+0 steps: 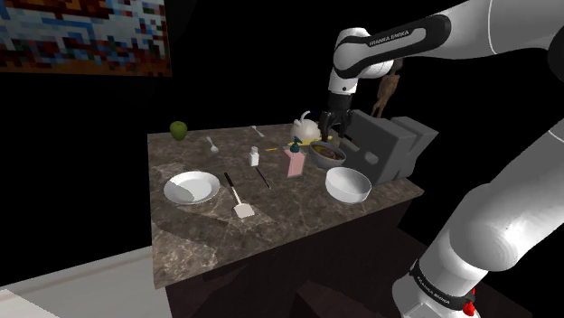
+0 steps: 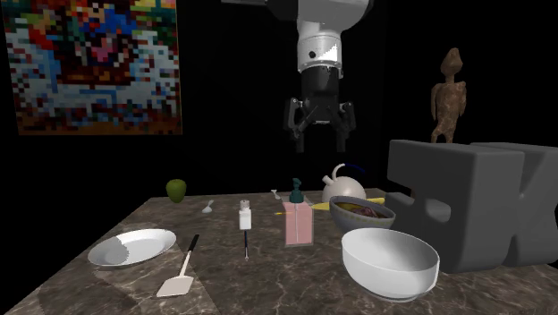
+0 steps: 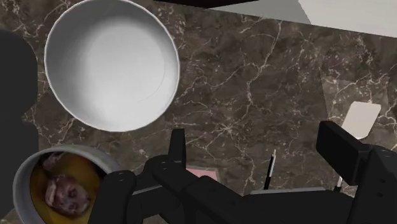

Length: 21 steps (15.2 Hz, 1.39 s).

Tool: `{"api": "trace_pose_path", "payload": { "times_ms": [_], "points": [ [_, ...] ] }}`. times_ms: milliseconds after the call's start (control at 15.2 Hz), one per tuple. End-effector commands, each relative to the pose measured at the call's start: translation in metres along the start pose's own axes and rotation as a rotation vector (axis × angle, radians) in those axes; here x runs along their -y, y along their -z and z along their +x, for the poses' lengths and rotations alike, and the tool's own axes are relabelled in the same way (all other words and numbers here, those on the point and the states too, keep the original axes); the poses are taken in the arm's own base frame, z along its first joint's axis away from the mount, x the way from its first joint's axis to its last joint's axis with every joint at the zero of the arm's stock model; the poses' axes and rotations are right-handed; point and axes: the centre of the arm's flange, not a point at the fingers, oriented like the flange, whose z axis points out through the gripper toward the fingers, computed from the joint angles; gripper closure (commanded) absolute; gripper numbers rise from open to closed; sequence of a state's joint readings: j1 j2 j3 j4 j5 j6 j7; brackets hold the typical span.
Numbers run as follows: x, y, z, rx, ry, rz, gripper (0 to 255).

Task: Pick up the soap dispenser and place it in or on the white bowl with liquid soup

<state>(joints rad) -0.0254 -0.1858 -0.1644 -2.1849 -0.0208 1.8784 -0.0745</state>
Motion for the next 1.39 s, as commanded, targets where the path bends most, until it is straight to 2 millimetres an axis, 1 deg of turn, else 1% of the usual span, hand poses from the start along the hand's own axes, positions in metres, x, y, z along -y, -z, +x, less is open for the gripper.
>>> {"api": "trace_pose_path", "payload": {
  "times_ms": [0, 990, 1056, 1320],
  "points": [
    [-0.005, -0.006, 0.026, -0.004, 0.002, -0.002, 0],
    [-0.042, -0.066, 0.207, -0.029, 0.018, -0.008, 0],
    [-0.044, -0.067, 0.213, -0.030, 0.019, -0.008, 0],
    [-0.044, -0.089, 0.213, -0.030, 0.019, -0.008, 0]
  ]
}}
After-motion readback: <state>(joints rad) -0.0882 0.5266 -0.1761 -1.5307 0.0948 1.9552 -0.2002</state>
